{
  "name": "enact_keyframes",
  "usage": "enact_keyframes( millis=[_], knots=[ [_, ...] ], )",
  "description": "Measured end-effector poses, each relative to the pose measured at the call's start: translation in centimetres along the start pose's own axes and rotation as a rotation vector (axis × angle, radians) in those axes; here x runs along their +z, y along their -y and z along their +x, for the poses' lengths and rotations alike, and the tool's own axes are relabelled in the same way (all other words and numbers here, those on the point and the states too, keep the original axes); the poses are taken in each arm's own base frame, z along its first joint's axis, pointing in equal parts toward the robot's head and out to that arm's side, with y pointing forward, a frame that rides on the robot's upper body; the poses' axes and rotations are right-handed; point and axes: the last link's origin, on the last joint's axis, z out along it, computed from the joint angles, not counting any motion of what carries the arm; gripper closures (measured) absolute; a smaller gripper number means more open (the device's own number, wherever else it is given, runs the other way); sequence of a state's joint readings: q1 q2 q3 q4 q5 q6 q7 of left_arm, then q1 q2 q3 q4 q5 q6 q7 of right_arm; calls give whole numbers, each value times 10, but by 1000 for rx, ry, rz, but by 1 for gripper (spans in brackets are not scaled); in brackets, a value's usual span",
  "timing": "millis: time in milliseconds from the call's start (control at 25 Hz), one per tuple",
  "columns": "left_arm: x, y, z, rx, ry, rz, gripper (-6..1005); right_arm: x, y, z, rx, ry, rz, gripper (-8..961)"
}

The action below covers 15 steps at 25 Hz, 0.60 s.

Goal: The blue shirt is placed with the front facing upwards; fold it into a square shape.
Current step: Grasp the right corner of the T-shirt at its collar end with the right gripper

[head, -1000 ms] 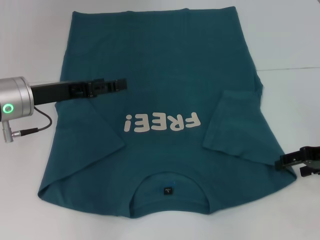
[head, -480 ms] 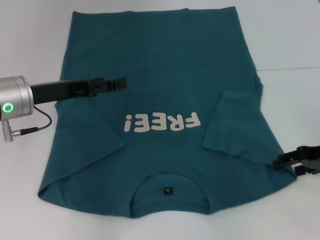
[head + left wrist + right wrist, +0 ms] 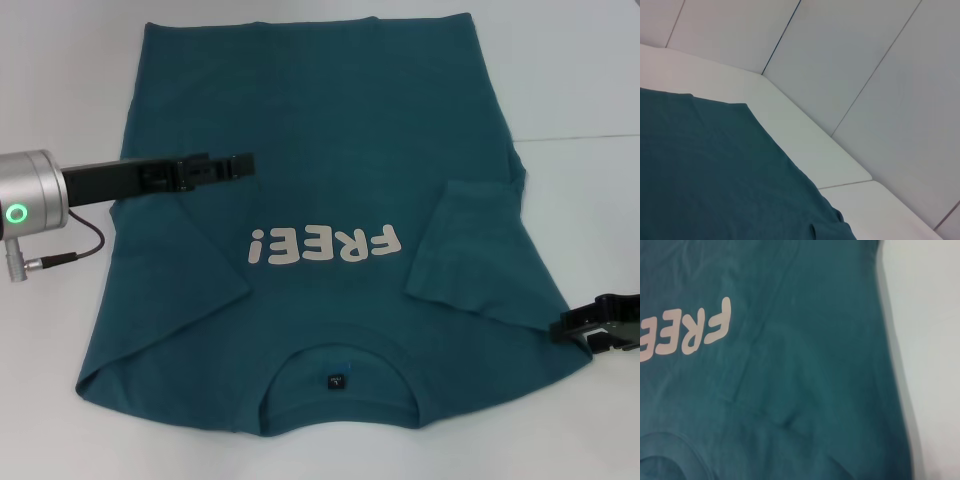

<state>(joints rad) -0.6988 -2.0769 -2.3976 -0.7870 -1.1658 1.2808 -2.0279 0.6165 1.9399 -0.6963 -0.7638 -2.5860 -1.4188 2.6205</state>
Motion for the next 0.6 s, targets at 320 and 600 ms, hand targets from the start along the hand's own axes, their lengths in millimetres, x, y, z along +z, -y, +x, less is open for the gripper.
enact_keyframes(
  millis=[320,600],
  knots=[
    [1,-1,1,2,-1,-3,113,-4,4,-2,2,13,15,270],
    [2,-2,1,3,-2,-6,113,-2,3,-3,-4,9,15,270]
  ],
)
